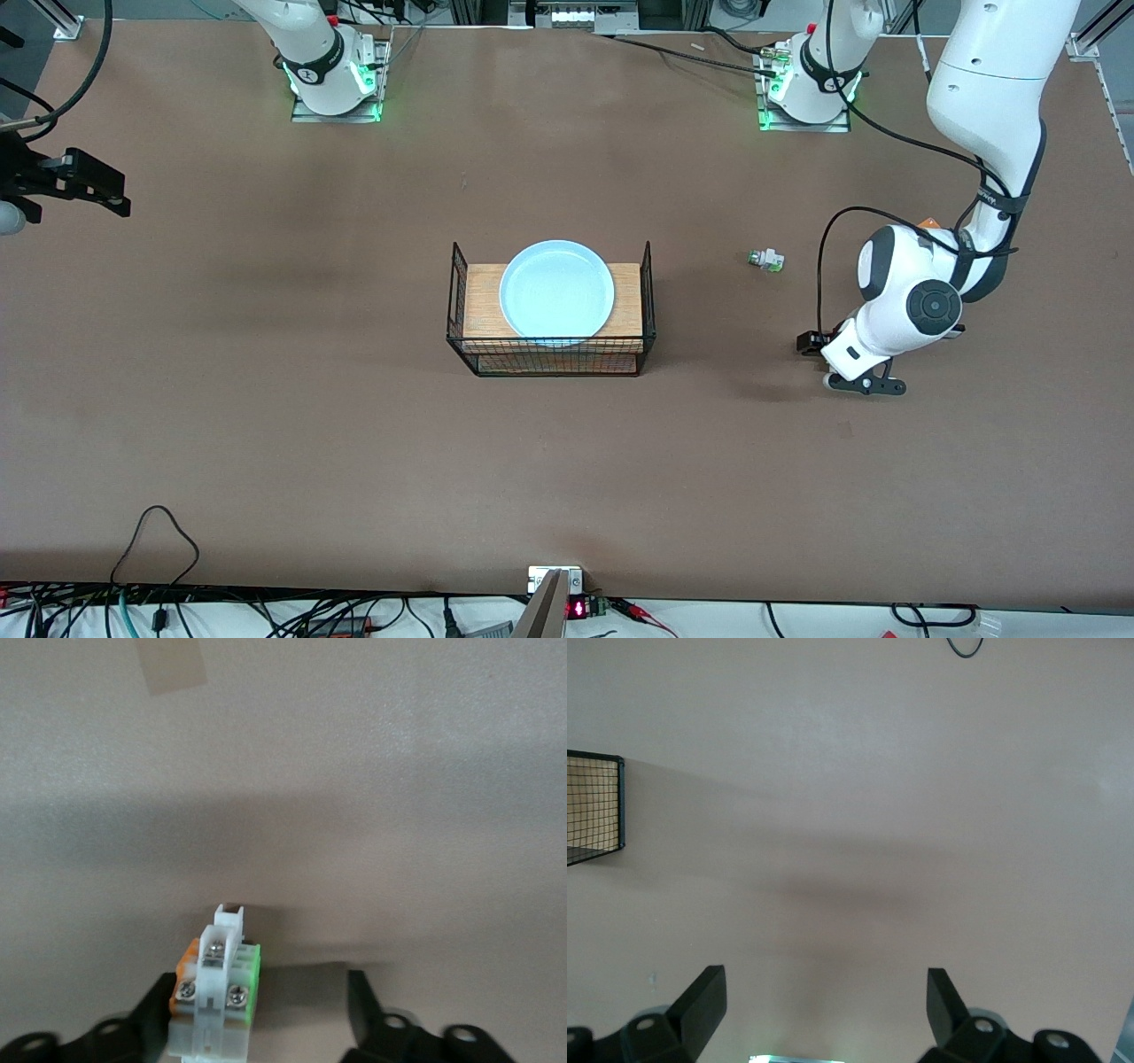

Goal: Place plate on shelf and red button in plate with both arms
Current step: 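Grasp the white button with the left gripper and lift it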

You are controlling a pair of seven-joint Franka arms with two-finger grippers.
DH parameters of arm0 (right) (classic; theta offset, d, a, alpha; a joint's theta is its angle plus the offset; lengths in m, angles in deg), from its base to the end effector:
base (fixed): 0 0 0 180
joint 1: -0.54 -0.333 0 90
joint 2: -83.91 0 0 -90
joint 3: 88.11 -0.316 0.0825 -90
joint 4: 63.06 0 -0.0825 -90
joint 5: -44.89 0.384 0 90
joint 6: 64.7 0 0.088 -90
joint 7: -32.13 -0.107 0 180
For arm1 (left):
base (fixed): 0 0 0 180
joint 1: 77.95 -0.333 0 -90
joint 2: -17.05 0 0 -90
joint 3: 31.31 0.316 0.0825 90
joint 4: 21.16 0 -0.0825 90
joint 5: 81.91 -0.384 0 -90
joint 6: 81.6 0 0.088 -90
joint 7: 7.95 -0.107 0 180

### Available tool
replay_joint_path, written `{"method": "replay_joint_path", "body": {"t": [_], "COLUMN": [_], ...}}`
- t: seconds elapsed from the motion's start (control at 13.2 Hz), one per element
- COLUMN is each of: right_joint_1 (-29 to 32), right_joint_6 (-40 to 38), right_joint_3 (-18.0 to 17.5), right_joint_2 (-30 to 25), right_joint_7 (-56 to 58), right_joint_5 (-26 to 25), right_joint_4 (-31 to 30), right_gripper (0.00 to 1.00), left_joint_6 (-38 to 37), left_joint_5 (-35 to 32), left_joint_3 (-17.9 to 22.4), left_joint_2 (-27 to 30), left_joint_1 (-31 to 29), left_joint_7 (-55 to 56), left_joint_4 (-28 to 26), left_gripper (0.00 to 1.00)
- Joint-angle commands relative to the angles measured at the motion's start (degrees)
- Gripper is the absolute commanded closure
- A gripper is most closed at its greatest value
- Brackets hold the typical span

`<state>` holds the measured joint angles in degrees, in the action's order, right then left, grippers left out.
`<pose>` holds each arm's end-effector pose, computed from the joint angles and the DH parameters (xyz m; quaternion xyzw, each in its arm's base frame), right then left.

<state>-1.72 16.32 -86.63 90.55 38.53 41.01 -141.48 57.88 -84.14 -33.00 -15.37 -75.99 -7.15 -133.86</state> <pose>0.5742 0.0008 0.6400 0.9971 0.0585 -0.0369 0.0333 0.6022 -0.0381 0.1727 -0.9981 0.0383 0.0488 0.0058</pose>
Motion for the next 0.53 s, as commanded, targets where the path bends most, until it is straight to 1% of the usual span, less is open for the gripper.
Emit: {"method": "replay_joint_path", "body": {"t": [0.0,0.08,0.3,0.46], "right_joint_1": [1.20,1.21,2.34,2.96], "right_joint_6": [-4.46,-3.52,5.00,8.69], "right_joint_3": [-0.08,-0.34,-0.43,-0.51], "right_joint_2": [-0.30,-2.74,-8.90,-11.37], "right_joint_7": [-1.30,-1.39,-1.48,-1.48], "right_joint_5": [-0.17,0.01,0.09,0.45], "right_joint_4": [-0.58,-3.73,-12.95,-17.71], "right_gripper": [0.00,0.00,0.00,0.00], "left_joint_6": [-0.17,-0.26,-0.27,-0.35], "left_joint_5": [-0.05,-0.05,-0.05,0.03], "left_joint_3": [0.36,0.37,0.45,0.37], "left_joint_2": [0.08,0.08,-0.01,-0.01], "left_joint_1": [-0.02,-0.45,-0.63,-0.64], "left_joint_7": [-0.53,-0.54,-0.53,-0.62], "left_joint_4": [0.02,0.19,0.72,0.72], "left_gripper": [0.71,0.83,0.93,0.98]}}
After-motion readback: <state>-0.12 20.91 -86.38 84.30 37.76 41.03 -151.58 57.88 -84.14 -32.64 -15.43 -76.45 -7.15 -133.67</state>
